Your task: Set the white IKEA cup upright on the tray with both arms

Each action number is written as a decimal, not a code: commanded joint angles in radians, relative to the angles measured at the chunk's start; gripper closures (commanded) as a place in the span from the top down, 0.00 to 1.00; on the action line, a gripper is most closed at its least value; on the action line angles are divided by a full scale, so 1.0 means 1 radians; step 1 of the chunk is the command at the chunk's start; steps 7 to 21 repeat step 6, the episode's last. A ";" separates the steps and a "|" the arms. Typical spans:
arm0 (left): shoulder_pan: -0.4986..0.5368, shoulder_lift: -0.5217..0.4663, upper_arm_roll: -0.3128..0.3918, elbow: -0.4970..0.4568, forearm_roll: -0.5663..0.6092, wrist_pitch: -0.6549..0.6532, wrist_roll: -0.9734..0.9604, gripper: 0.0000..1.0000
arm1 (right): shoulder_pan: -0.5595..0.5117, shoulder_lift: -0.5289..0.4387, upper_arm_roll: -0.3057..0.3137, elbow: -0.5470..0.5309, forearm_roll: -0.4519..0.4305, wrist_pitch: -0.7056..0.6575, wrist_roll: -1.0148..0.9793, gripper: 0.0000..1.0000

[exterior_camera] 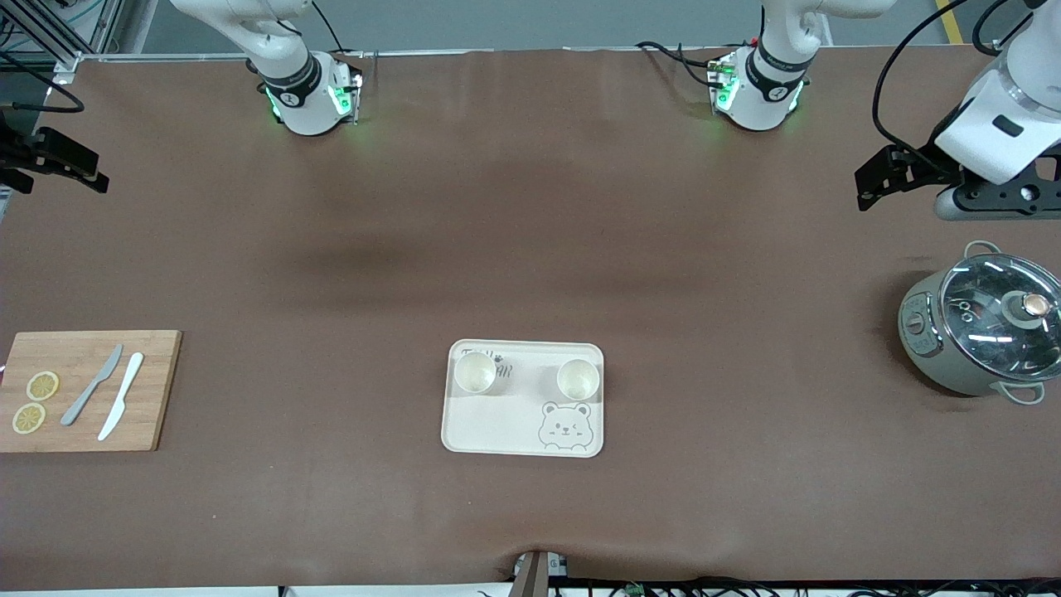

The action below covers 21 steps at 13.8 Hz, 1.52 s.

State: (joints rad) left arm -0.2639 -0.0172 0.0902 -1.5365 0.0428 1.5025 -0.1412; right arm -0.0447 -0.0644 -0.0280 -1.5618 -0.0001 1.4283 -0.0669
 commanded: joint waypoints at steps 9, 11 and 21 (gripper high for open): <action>0.002 -0.014 0.011 0.010 -0.012 -0.010 0.020 1.00 | -0.015 0.003 0.011 0.005 -0.011 -0.003 0.002 1.00; 0.002 -0.014 0.011 0.010 -0.012 -0.010 0.020 1.00 | -0.015 0.003 0.011 0.005 -0.011 -0.003 0.002 1.00; 0.002 -0.014 0.011 0.010 -0.012 -0.010 0.020 1.00 | -0.015 0.003 0.011 0.005 -0.011 -0.003 0.002 1.00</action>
